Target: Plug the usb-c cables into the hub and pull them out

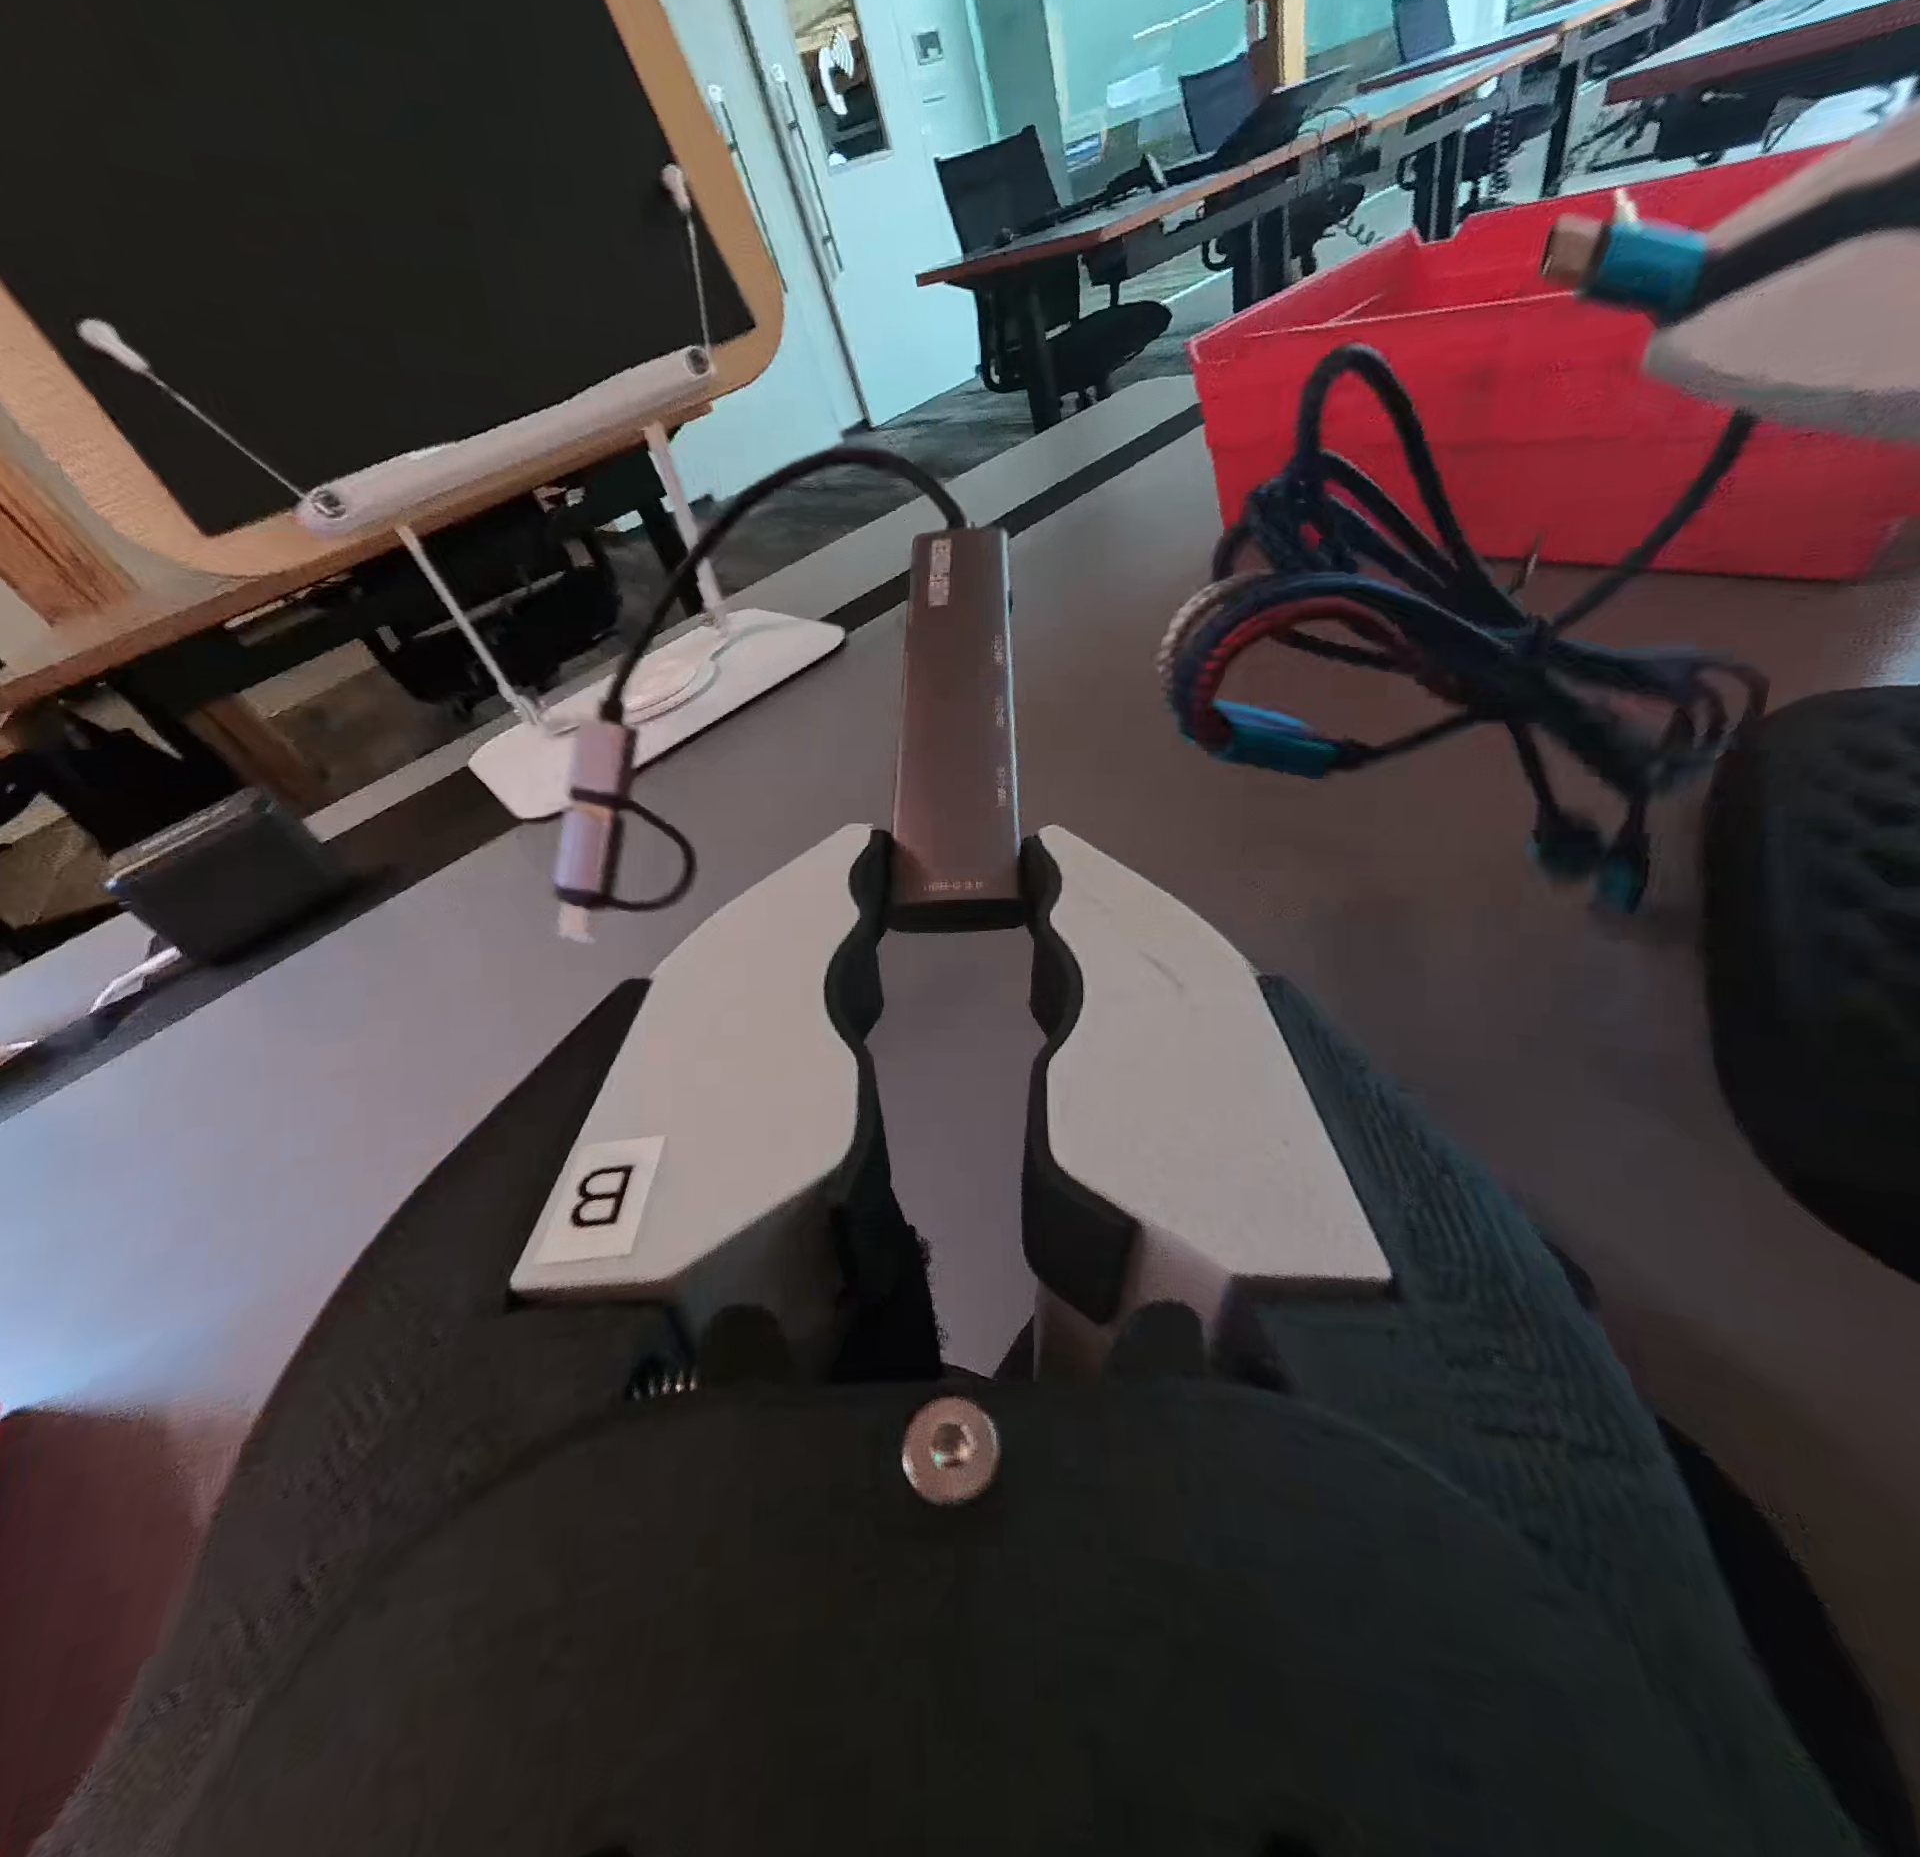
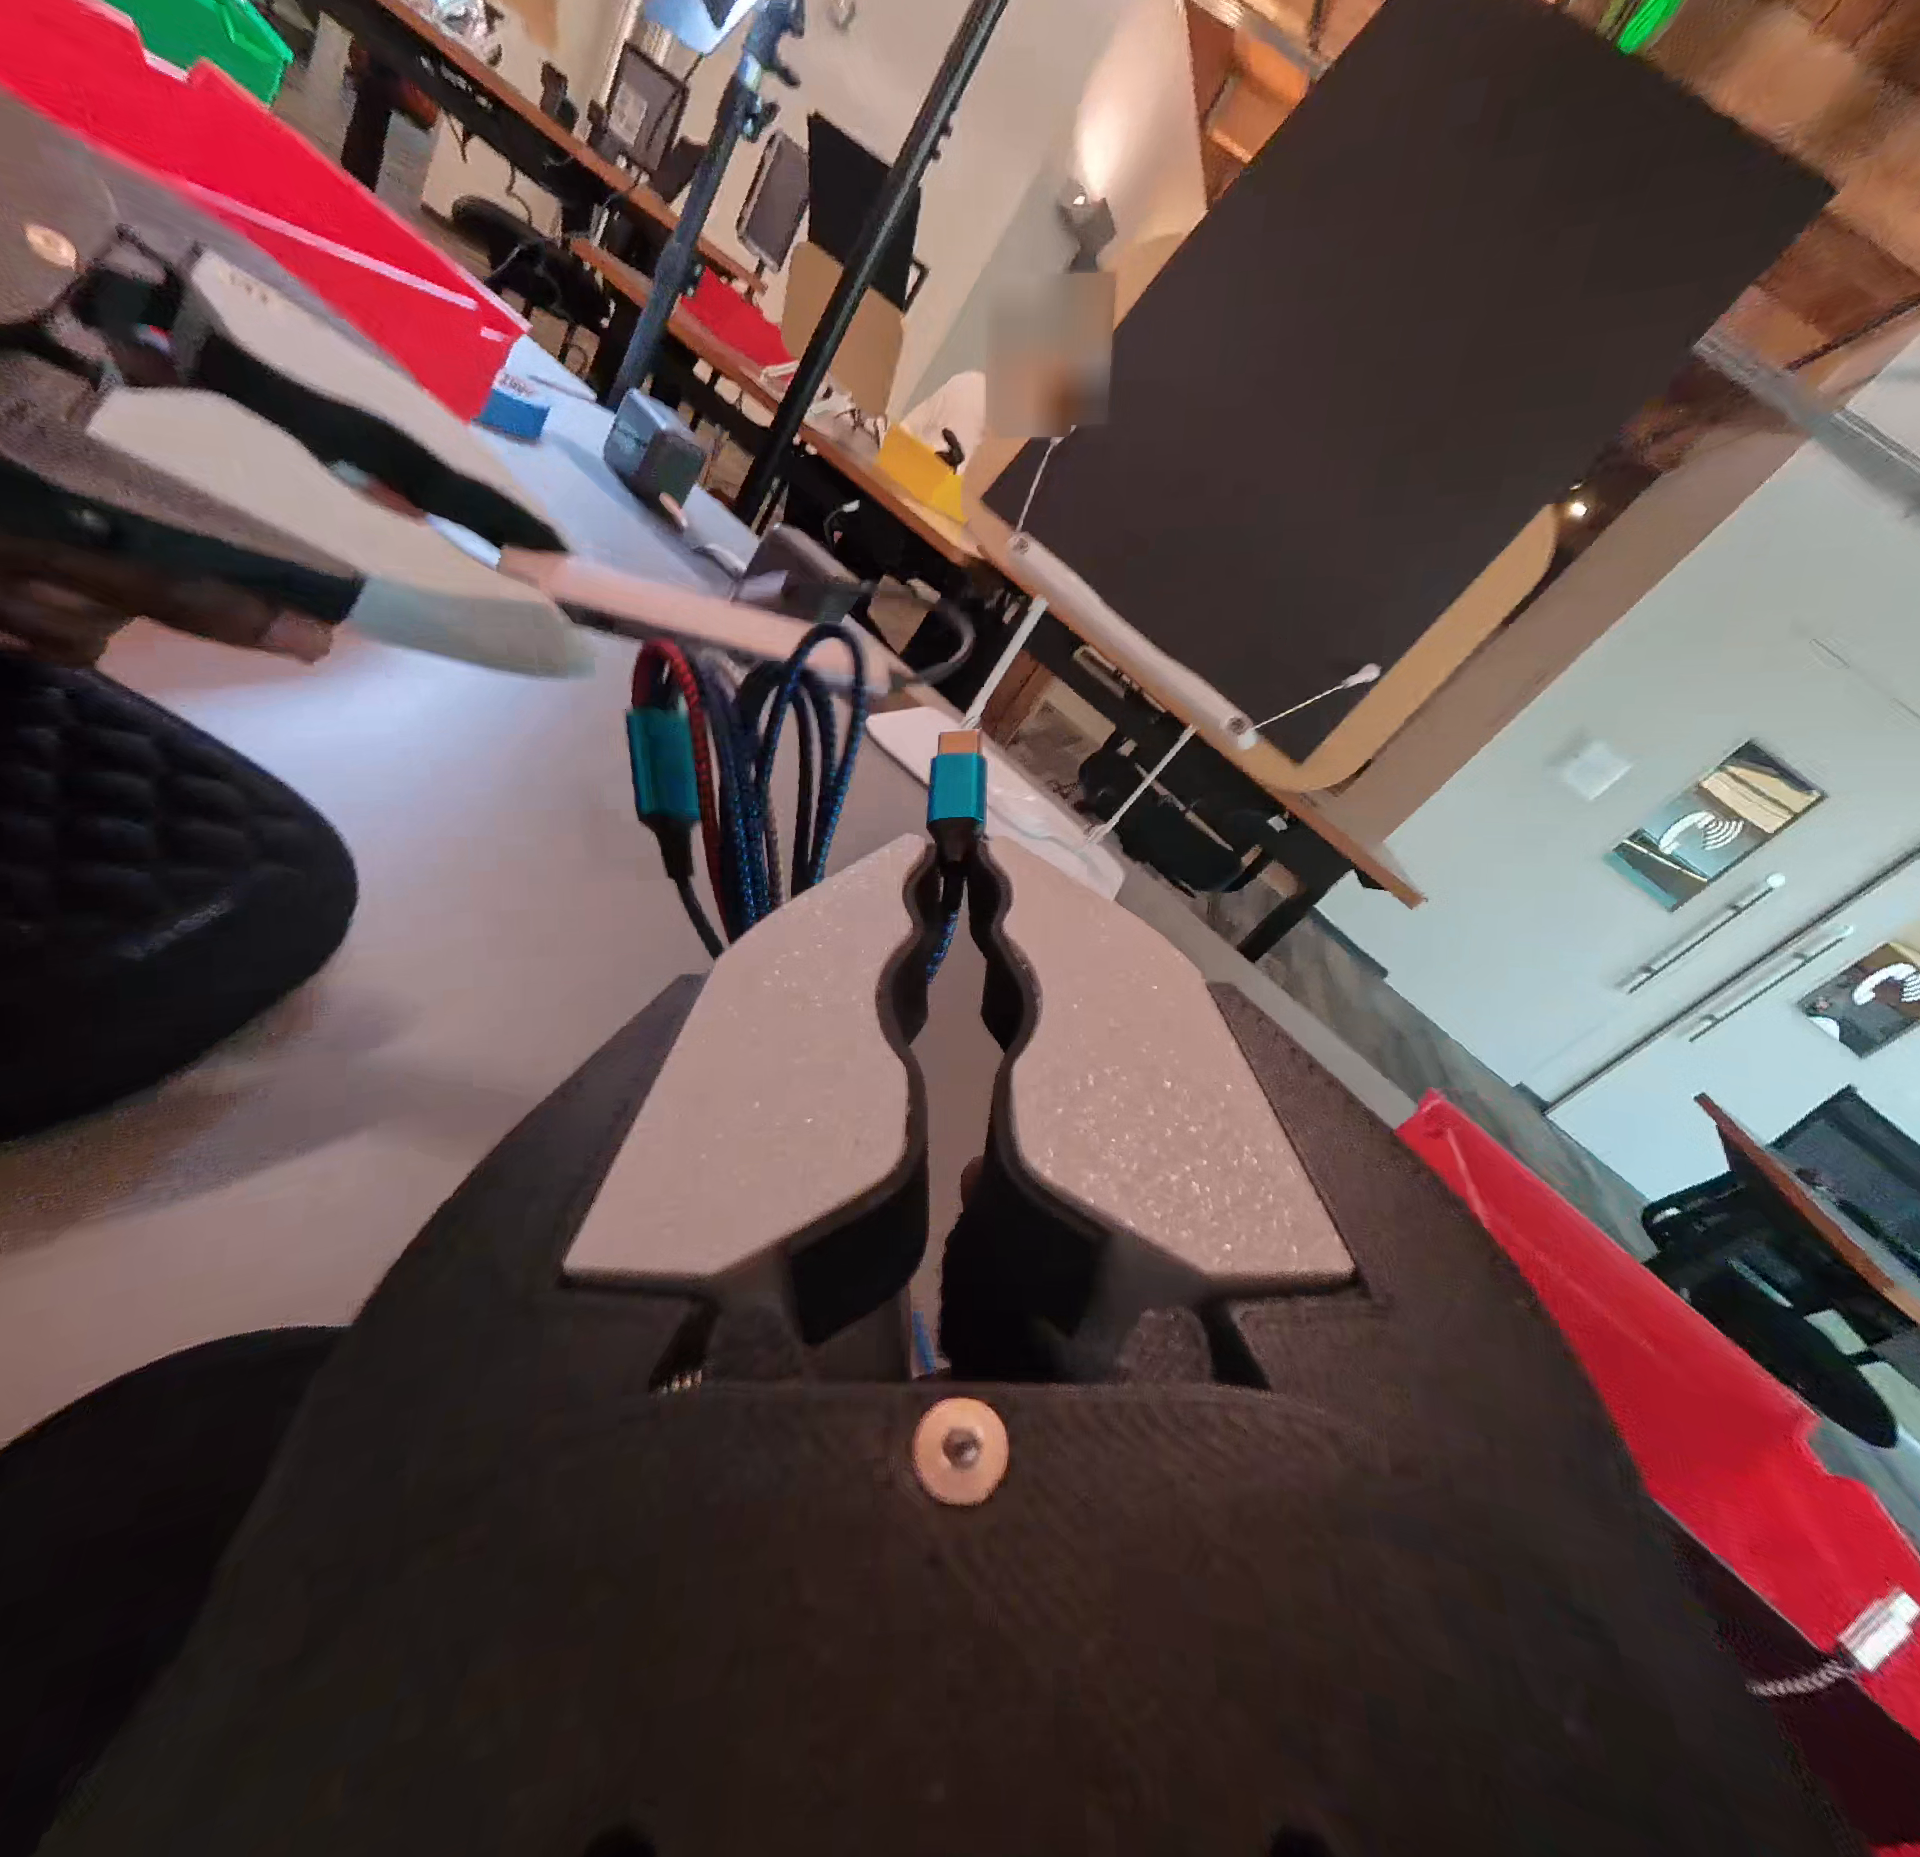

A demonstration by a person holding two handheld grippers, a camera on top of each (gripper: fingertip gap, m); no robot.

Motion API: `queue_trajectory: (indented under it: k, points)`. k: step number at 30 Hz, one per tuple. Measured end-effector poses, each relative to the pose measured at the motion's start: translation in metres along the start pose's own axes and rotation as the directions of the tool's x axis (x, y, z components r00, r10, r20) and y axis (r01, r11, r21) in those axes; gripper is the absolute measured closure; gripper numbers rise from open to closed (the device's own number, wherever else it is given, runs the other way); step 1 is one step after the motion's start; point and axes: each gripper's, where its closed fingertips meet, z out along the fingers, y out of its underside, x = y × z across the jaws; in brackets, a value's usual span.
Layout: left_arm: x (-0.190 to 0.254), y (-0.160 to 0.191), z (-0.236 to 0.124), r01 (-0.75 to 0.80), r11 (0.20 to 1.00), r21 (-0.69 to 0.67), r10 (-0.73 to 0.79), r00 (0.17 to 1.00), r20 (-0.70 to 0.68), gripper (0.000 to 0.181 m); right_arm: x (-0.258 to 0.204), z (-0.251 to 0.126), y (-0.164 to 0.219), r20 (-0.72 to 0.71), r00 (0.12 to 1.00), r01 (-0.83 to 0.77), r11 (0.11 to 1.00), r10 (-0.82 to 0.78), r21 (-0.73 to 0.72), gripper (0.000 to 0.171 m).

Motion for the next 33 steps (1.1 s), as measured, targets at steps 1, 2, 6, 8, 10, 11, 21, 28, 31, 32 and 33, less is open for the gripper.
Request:
queue_trajectory:
  k: [1, 2, 6, 8, 10, 11, 21, 28, 31, 32, 33]
  points:
    - [0.000, -0.001, 0.000, 0.006, 1.000, 0.006, -0.006, 1.000, -0.004, 0.157, 0.008, -0.004, -0.005, 0.001, 1.000, -0.026, 0.999, 0.026, 0.021, 0.167]
    - [-0.001, -0.002, -0.001, 0.011, 1.000, 0.014, -0.011, 1.000, -0.002, 0.157, 0.016, -0.008, -0.011, 0.003, 0.998, -0.062, 0.997, 0.062, 0.050, 0.167]
    - [-0.002, -0.003, -0.005, 0.034, 0.999, 0.034, -0.033, 0.999, -0.008, 0.157, 0.062, -0.030, -0.028, -0.079, 0.991, -0.096, 0.988, 0.106, 0.121, 0.167]
    - [-0.001, -0.002, -0.005, 0.027, 0.999, 0.030, -0.027, 1.000, -0.007, 0.156, 0.095, -0.047, -0.041, -0.148, 0.983, -0.080, 0.982, 0.105, 0.169, 0.167]
    - [0.001, -0.003, -0.004, 0.014, 0.999, 0.029, -0.014, 1.000, -0.010, 0.156, 0.134, -0.064, -0.051, -0.226, 0.971, -0.036, 0.982, 0.079, 0.187, 0.167]
    - [0.002, -0.003, -0.004, 0.012, 1.000, 0.029, -0.012, 1.000, -0.015, 0.156, 0.153, -0.073, -0.054, -0.266, 0.962, -0.005, 0.983, 0.055, 0.185, 0.167]
    - [0.003, -0.001, -0.003, 0.019, 1.000, 0.021, -0.019, 1.000, -0.025, 0.156, 0.234, -0.070, 0.063, -0.037, 0.999, 0.023, 0.997, -0.026, -0.077, 0.166]
    - [0.004, 0.001, -0.001, 0.017, 1.000, 0.008, -0.016, 0.999, -0.030, 0.156, 0.246, -0.074, 0.178, -0.014, 1.000, -0.030, 0.880, 0.027, -0.474, 0.166]
    - [0.005, 0.001, -0.001, 0.016, 1.000, 0.004, -0.016, 0.999, -0.040, 0.156, 0.239, -0.076, 0.201, -0.030, 1.000, -0.014, 0.819, -0.004, -0.574, 0.158]
    - [0.006, 0.001, 0.000, 0.012, 1.000, 0.002, -0.012, 0.999, -0.043, 0.156, 0.238, -0.076, 0.200, -0.050, 0.999, -0.036, 0.817, 0.009, -0.576, 0.153]
    - [0.006, 0.002, 0.000, 0.008, 1.000, 0.002, -0.008, 0.999, -0.044, 0.156, 0.238, -0.075, 0.195, -0.074, 0.997, -0.069, 0.827, 0.033, -0.558, 0.151]
